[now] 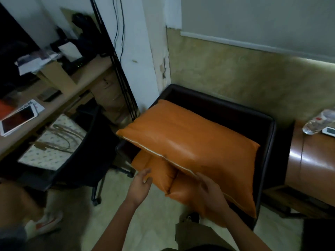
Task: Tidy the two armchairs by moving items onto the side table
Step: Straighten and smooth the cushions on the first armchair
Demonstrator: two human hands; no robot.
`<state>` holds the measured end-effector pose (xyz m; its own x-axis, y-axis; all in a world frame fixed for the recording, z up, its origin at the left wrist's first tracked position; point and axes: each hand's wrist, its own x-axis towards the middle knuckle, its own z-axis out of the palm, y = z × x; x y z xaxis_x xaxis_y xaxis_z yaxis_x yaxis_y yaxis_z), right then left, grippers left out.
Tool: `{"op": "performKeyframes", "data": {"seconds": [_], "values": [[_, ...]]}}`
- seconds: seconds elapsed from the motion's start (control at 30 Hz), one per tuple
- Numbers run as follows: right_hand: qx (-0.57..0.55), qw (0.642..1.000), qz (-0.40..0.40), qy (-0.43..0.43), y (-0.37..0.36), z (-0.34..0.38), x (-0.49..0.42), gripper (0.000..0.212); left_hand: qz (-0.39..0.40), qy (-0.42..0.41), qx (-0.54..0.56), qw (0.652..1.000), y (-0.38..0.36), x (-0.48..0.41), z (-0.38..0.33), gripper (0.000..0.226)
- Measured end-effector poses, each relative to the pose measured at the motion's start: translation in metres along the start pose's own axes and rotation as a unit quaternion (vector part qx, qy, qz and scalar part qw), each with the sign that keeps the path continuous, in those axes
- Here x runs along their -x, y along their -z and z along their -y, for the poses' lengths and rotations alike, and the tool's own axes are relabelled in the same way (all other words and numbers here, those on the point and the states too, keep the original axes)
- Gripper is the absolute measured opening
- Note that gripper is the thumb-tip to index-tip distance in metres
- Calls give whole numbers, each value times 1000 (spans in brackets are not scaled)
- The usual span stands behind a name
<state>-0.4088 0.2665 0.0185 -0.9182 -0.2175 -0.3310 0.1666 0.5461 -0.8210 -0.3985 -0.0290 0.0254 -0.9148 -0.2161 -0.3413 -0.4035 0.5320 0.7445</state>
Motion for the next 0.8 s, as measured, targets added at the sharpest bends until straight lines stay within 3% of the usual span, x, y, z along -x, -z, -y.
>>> {"op": "performKeyframes", "data": {"seconds": [0.17, 0.3, 0.57, 0.8], "values": [[48, 998, -29, -25, 31, 18, -55, 51, 35, -63, 19, 997, 26, -85, -42, 41], [30, 994, -72, -74, 48, 24, -86, 53, 33, -139, -49, 988, 41, -145, -61, 53], [-13, 967, -195, -163, 63, 15, -114, 62, 62, -113, -140, 982, 73, -264, -65, 74], [42, 929, -274, -244, 51, -6, -134, 67, 188, -101, -168, 962, 93, -333, -55, 89]]}}
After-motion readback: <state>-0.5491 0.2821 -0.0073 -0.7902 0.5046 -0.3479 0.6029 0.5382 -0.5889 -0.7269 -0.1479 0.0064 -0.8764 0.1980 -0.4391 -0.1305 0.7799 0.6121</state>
